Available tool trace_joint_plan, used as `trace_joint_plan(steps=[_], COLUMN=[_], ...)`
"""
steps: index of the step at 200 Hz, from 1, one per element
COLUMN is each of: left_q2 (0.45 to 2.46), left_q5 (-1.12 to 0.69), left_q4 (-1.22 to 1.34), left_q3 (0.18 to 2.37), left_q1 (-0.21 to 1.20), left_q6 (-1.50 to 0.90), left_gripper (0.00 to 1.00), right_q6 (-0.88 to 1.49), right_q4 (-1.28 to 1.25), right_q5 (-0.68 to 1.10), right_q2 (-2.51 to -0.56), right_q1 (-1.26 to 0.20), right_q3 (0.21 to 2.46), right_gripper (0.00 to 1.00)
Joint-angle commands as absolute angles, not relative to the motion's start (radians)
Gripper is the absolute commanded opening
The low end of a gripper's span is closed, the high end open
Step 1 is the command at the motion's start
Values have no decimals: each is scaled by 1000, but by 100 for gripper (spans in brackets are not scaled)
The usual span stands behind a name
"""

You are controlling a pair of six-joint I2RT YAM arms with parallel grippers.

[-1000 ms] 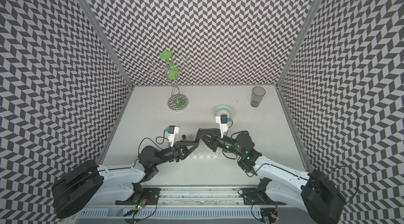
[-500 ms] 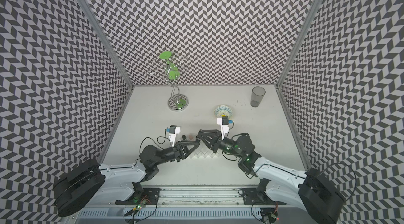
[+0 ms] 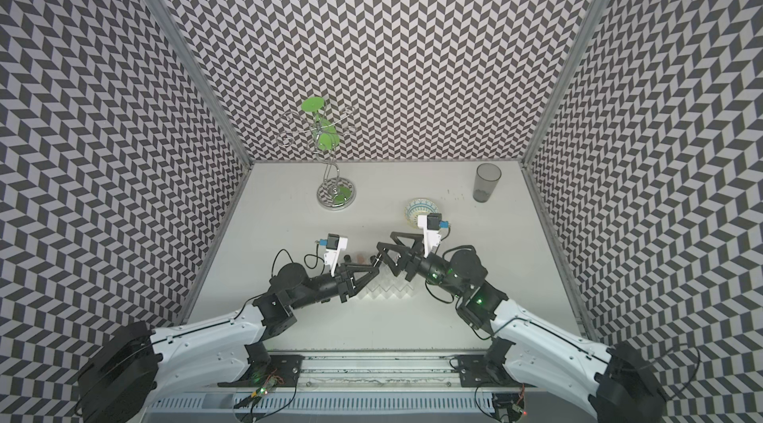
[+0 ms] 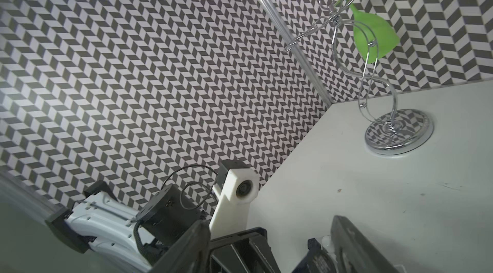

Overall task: Arrange the lipsticks in the organizer
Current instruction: Pick up the lipstick at the center of the board.

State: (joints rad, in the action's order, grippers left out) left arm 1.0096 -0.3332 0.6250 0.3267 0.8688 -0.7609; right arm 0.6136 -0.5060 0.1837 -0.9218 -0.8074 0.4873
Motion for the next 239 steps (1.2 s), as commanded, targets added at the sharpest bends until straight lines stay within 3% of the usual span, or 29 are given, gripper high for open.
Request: trace_joint_plan(steps=[1, 61, 101, 128, 176, 239], left_q2=[935, 918, 1026, 1134, 1373, 1568], left_q5=[-251, 74, 135, -57, -233, -257], left_q4=[330, -478, -855, -935, -1088, -1292], left_q3=[380, 711, 980, 1039, 1271, 1473], left_q1=[874, 873, 846, 734, 695, 678], left_q6=[-661, -556, -534, -485, -452, -492], left_gripper=[1, 0, 0, 0, 0, 0], right_q6=[521, 474, 459, 465, 468, 477], right_q4=[-311, -233, -190, -200, -167, -166], right_q5=[110, 101, 136, 167, 195, 213], right_q2=[-943, -911, -829, -751, -623, -507], right_q1=[-796, -784, -764, -761, -757, -755], right_q3=[542, 548, 517, 473, 441, 419], right_gripper=[76, 76, 77, 77, 76, 76])
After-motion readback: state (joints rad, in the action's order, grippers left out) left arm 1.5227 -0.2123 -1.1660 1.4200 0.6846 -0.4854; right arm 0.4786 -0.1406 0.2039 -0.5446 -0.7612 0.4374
